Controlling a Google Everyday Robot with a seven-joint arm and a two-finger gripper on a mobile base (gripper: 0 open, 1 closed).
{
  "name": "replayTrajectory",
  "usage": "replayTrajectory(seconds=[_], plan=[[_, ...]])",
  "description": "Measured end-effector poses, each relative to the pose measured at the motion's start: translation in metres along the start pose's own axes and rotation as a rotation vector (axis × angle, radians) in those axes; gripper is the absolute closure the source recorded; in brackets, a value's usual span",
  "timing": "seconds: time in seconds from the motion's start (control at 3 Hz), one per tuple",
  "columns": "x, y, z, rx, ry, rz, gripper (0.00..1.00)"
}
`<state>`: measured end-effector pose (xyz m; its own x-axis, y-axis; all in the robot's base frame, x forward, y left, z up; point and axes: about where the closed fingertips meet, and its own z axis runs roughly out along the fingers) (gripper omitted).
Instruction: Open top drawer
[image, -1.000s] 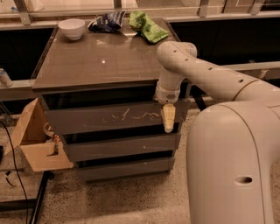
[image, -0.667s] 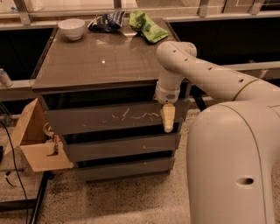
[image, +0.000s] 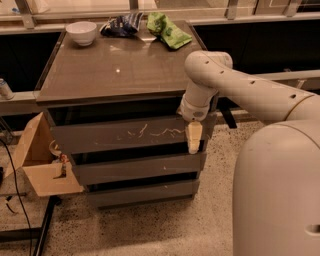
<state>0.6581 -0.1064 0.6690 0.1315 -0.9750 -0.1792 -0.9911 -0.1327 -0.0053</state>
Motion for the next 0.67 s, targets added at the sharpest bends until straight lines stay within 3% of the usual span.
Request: replayTrajectory(seconds=[0.67], plan=[[0.001, -0.008, 0.013, 0.096, -0.05, -0.008, 0.0]])
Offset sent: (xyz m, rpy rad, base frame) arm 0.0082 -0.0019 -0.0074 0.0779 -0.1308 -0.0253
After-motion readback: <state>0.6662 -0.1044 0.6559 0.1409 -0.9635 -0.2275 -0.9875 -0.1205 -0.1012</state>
